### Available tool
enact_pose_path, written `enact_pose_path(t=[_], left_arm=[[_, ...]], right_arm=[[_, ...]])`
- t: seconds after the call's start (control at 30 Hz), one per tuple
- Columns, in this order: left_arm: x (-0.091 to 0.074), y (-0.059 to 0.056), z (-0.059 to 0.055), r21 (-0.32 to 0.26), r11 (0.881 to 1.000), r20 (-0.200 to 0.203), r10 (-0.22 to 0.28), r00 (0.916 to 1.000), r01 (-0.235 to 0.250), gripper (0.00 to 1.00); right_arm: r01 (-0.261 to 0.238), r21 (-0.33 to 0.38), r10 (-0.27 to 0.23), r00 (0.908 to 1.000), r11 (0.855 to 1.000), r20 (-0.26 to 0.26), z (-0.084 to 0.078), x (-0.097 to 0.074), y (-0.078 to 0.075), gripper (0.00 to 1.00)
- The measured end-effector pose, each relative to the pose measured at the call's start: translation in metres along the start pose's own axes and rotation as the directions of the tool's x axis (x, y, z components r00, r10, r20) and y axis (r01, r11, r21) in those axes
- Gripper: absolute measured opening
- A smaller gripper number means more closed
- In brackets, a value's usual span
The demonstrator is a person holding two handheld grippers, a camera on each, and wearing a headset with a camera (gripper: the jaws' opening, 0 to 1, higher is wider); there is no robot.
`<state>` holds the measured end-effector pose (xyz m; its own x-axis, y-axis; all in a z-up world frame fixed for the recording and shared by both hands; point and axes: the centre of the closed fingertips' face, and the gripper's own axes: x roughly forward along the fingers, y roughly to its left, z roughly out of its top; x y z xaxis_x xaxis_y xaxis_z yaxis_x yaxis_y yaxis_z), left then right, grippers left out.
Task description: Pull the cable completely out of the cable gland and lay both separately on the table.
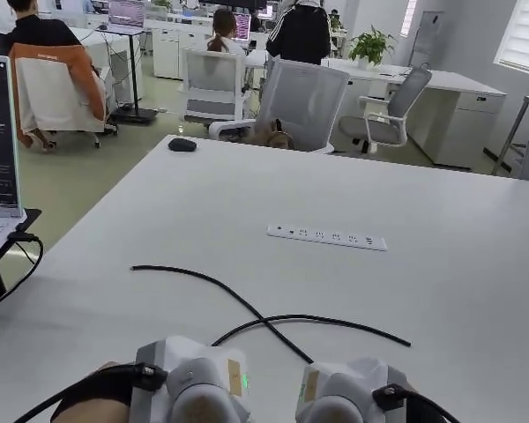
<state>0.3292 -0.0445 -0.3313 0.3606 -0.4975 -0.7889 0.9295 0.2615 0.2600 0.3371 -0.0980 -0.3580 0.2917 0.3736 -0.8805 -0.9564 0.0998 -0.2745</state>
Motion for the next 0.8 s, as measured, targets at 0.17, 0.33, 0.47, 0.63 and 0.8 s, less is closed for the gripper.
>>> enact_pose_path(t=[0.17,0.33,0.47,0.63,0.8], left_arm=[[0.003,-0.01,0.002,0.045,0.999,-0.012,-0.026,0.9996,0.026,0.18],[0.003,-0.01,0.003,0.055,0.998,-0.009,-0.03,0.9995,0.03,0.18],[0.002,-0.01,0.004,0.041,0.999,-0.001,-0.029,0.9996,0.029,0.18],[0.003,-0.008,0.0,0.046,0.999,-0.022,-0.023,0.9995,0.024,0.18],[0.004,-0.005,-0.004,0.038,0.999,-0.035,-0.016,0.9993,0.018,0.18]], right_arm=[[-0.058,-0.013,0.059,0.9866,0.998,0.152,0.031,-0.005,0.012,0.22],[-0.081,-0.014,0.082,0.9742,0.997,0.21,0.043,-0.011,0.016,0.1],[-0.095,-0.022,0.098,0.9739,0.995,0.205,0.041,-0.009,0.019,0.04],[-0.09,-0.049,0.097,0.9824,0.995,0.16,0.034,-0.005,0.02,0.03],[-0.081,-0.025,0.084,0.9904,0.996,0.11,0.022,-0.002,0.016,0.03]])
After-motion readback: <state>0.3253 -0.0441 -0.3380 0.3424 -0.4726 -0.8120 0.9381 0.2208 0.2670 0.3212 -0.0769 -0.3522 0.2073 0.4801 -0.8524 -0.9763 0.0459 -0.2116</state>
